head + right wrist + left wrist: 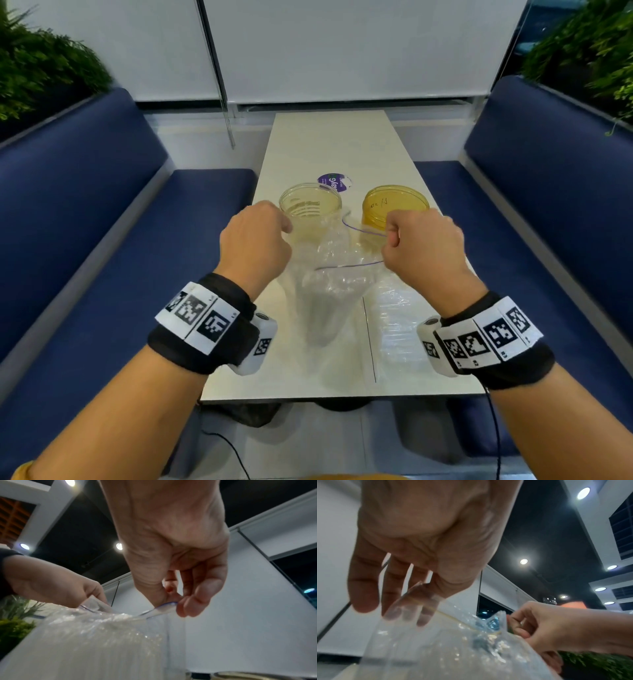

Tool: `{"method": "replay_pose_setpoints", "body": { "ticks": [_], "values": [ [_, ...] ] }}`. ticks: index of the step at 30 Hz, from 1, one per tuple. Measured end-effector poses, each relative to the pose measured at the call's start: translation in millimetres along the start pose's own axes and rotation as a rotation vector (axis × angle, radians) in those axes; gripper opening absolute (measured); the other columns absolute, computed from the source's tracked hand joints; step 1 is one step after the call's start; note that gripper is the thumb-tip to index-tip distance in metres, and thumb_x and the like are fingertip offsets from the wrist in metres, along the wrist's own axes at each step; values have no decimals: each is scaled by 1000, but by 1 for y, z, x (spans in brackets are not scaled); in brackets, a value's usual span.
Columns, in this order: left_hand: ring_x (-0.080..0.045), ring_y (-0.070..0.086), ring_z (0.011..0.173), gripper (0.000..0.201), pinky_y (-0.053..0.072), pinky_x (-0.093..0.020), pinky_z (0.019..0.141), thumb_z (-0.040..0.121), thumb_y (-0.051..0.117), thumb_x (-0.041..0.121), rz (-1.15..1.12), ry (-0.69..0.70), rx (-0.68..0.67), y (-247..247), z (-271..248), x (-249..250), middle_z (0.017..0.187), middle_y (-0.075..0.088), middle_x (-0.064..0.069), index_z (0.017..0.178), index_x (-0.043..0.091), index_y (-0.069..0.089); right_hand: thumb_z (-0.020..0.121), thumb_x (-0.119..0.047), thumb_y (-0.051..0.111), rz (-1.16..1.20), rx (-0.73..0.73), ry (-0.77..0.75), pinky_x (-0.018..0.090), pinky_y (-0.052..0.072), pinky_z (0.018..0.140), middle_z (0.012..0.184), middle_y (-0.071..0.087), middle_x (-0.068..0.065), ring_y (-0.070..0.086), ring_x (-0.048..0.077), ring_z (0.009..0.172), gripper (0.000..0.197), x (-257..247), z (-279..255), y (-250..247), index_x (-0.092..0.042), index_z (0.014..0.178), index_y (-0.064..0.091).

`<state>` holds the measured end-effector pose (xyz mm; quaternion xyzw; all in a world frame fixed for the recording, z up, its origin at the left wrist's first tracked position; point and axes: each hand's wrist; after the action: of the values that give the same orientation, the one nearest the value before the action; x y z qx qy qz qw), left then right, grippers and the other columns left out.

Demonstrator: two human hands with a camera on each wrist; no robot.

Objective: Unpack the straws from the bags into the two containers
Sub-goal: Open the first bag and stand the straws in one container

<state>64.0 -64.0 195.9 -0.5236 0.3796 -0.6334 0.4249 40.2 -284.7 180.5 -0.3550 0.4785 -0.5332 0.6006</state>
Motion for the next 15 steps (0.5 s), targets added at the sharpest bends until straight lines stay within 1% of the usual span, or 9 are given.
{"method": "replay_pose_setpoints", "body": {
  "ticks": [1, 3, 5, 6, 8, 10, 11, 13, 15],
  "values": [
    [-29, 58, 114, 50, 40, -33, 78, 86, 50, -1, 37, -13, -36, -3, 3, -5, 131, 62, 1, 122, 27, 69, 85, -7, 53, -72, 2, 6, 23, 27, 51, 63, 49, 1, 47, 24, 60, 19, 2, 0, -4, -23, 75, 47],
    [-31, 58, 116, 55, 43, -34, 79, 87, 47, 2, 58, -17, -112, -8, 5, -9, 135, 61, -4, 132, 29, 63, 87, -4, 52, -184, -25, 29, 24, 20, 48, 62, 42, -1, 39, 20, 54, 19, 4, 2, -9, -23, 83, 49],
    [-30, 58, 118, 56, 47, -36, 85, 88, 48, 5, 2, 7, -167, -8, 4, -6, 141, 58, -4, 137, 29, 59, 89, -2, 50, -253, -90, 31, 25, 22, 49, 64, 37, -2, 31, 16, 52, 23, 3, 4, -9, -23, 99, 54],
    [-29, 58, 119, 56, 47, -36, 87, 88, 50, 7, -29, 17, -179, -6, 2, -2, 143, 56, -3, 139, 28, 58, 90, -1, 50, -270, -123, 26, 25, 24, 49, 67, 39, -2, 34, 16, 54, 30, 1, 5, -7, -23, 110, 55],
    [-27, 57, 122, 58, 45, -33, 87, 87, 55, 12, -89, 29, -184, 0, -2, 6, 144, 55, -1, 142, 27, 54, 92, -2, 51, -279, -182, 17, 26, 31, 53, 82, 51, 1, 52, 21, 67, 37, -5, 8, -3, -23, 122, 57],
    [-26, 56, 124, 61, 44, -32, 90, 85, 61, 16, -143, 41, -184, 6, -5, 13, 144, 55, 1, 145, 24, 51, 96, -12, 50, -273, -182, 14, 31, 38, 62, 103, 57, 6, 61, 28, 86, 28, -13, 11, 1, -19, 119, 63],
    [-26, 56, 125, 63, 46, -34, 93, 84, 63, 17, -165, 48, -183, 9, -6, 15, 144, 55, 2, 145, 23, 50, 97, -19, 48, -254, -160, 29, 32, 39, 64, 105, 56, 7, 61, 30, 87, 24, -15, 12, 3, -14, 114, 65],
    [-25, 55, 127, 66, 48, -38, 101, 81, 65, 17, -199, 54, -181, 11, -6, 15, 146, 53, 3, 145, 22, 49, 96, -27, 50, -214, -138, 95, 32, 38, 64, 96, 55, 5, 56, 27, 79, 24, -16, 14, 2, -10, 103, 65],
    [-24, 53, 129, 65, 48, -40, 103, 80, 62, 12, -220, 49, -167, 11, -5, 8, 147, 51, 5, 143, 21, 51, 91, -15, 57, -216, -179, 151, 31, 39, 66, 98, 58, 4, 58, 26, 82, 19, -7, 17, 0, -14, 108, 67]
  ]
}}
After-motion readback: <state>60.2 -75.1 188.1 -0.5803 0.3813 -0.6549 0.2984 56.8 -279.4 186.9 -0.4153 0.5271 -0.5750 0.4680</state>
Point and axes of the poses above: each hand's wrist, its own z-axis towards the middle knuckle, its own y-axis out of the palm, x = y × z
